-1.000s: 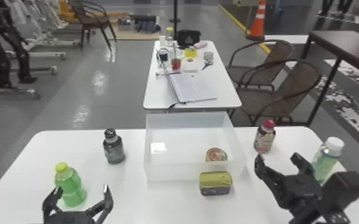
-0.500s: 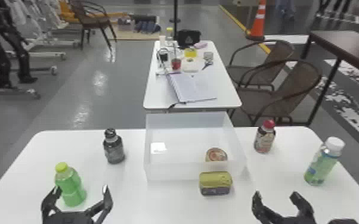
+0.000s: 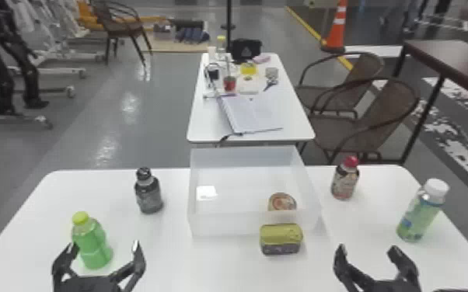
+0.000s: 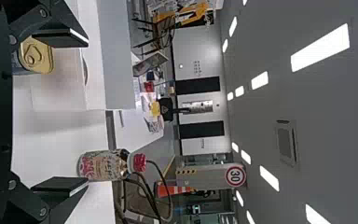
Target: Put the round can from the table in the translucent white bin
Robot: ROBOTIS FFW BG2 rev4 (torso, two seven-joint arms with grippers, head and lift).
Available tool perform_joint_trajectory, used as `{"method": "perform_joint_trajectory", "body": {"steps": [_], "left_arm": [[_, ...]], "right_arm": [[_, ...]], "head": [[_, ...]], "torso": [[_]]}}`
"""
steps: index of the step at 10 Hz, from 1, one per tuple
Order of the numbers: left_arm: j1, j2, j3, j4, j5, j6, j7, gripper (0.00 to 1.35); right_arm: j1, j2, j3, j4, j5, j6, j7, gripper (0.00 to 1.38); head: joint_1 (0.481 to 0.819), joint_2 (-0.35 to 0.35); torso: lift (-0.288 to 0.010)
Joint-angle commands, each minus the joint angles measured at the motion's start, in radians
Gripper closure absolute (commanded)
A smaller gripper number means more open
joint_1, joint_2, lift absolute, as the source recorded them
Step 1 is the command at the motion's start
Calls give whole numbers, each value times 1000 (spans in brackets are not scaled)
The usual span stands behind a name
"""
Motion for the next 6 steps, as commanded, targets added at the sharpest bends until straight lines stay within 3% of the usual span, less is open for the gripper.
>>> {"method": "perform_joint_trajectory", "body": {"steps": [1, 6], "left_arm": [[0, -3, -2, -1, 0, 21, 0, 107], [0, -3, 2, -37, -45, 98, -8, 107]], "right_arm": [[2, 0, 7, 0, 17, -16, -31, 234], [12, 0, 15, -5, 4, -4, -71, 236]], "head": [[549, 0], [549, 0]], "torso": [[-100], [-100]]}}
